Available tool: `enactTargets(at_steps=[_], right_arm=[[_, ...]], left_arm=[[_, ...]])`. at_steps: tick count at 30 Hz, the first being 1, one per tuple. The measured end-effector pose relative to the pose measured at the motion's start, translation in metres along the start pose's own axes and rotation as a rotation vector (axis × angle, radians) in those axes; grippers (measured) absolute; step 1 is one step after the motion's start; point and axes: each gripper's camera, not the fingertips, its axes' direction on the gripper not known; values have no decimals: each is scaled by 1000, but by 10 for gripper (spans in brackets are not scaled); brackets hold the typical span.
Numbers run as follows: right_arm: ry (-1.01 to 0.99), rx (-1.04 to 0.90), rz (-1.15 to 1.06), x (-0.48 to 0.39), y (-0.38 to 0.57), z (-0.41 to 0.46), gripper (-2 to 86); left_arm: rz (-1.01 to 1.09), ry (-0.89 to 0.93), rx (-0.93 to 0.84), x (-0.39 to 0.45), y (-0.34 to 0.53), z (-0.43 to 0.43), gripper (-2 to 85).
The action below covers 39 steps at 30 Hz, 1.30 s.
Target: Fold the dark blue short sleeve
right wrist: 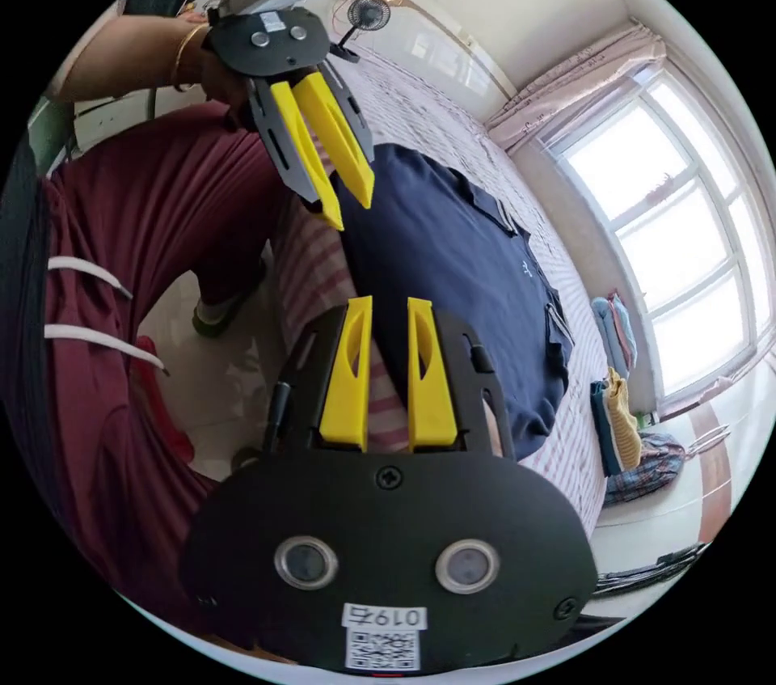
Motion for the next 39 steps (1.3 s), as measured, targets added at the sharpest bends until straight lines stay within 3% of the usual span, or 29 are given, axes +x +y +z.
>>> enactTargets(at_steps=[12, 22, 29, 39], right_arm=[[109, -45, -60, -31, -41, 0, 20], [6, -41, 24, -21, -60, -18, -2], [-74, -52, 20, -17, -63, -27, -1], [72, -51, -20, -37, -61, -39, 62]], left_arm=[[52, -122, -65, 59, -47, 13, 36], [1, -105, -58, 71, -65, 4, 6], [27, -67, -82, 77, -72, 4, 5], [-17, -59, -77, 67, -68, -8, 23]])
